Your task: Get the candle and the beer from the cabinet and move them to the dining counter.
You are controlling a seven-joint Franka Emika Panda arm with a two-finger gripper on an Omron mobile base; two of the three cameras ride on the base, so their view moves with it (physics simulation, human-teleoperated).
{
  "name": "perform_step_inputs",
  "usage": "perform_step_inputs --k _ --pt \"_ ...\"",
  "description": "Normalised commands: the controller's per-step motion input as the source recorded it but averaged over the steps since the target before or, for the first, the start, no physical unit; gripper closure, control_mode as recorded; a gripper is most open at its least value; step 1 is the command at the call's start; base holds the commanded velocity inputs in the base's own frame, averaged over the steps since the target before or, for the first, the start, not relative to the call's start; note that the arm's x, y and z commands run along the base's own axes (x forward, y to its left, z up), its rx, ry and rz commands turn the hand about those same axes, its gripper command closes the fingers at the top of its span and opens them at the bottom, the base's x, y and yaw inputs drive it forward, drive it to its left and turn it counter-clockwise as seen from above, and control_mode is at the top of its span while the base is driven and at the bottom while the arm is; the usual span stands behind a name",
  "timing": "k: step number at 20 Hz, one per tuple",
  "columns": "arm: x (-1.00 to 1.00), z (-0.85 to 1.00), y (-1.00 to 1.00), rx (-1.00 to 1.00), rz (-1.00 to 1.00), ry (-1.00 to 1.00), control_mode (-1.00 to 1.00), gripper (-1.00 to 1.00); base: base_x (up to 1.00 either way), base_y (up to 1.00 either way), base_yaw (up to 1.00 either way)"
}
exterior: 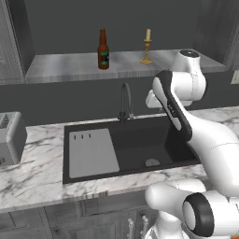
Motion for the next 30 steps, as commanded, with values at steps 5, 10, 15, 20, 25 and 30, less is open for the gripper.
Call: perform_step_inputs --k 5,10,15,20,25,30 --pt "-0.07 -0.01 0.00 0.04 0.00 0.00 -1.00 -1.00 0.00 0.00 0.00" --pt "-0.15 -0.13 0.02 0.03 0.00 -0.01 -1.00 -1.00 0.00 0.00 0.00" --pt "-0.27 -0.01 0.14 0.09 0.00 -0.35 -1.00 -1.00 0.00 0.00 0.00" --pt "-0.20 0.25 0.20 0.08 0.01 -0.32 -1.00 -1.00 0.00 0.00 0.00" --pt "-0.20 0.42 0.21 0.00 0.07 -0.29 -1.00 -1.00 0.00 0.00 0.00" --pt "-0.15 0.53 0.18 0.00 0.11 -0.29 -1.00 -1.00 0.00 0.00 0.00"
